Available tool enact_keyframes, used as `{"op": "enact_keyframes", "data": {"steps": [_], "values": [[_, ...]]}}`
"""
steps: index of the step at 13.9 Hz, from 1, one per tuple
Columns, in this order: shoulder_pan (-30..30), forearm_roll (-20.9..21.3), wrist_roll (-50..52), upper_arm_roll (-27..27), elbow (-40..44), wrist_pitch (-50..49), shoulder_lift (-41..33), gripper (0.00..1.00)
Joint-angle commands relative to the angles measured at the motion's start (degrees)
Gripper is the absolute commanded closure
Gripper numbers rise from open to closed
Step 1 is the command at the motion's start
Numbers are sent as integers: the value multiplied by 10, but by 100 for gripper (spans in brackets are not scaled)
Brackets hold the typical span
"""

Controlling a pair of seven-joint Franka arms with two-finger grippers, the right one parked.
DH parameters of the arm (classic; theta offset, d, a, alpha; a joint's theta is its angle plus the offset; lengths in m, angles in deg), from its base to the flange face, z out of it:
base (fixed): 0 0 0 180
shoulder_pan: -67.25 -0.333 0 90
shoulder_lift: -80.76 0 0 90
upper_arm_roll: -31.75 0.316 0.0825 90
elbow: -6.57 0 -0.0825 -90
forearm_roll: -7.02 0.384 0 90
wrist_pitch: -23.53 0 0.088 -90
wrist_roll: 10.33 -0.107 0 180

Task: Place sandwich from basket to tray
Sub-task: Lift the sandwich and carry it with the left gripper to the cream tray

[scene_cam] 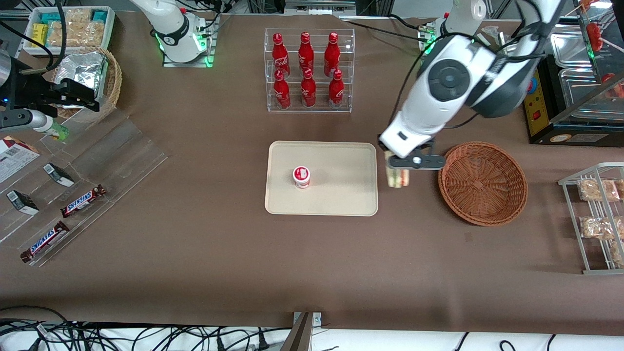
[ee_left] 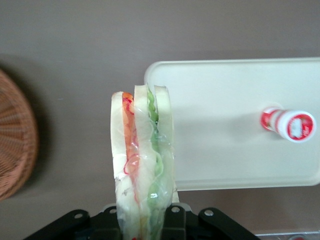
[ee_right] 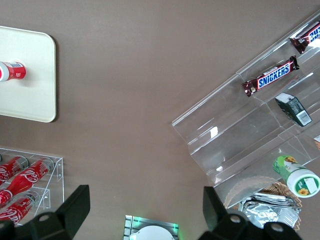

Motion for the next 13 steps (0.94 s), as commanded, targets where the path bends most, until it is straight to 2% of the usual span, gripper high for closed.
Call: {"op": "enact_keyframes", "data": {"steps": [1, 9, 13], "values": [[36, 32, -10, 2, 22, 28, 53, 100], [82, 157, 71, 4, 26, 63, 183, 100], [85, 185, 91, 5, 26, 93, 209, 100]]}}
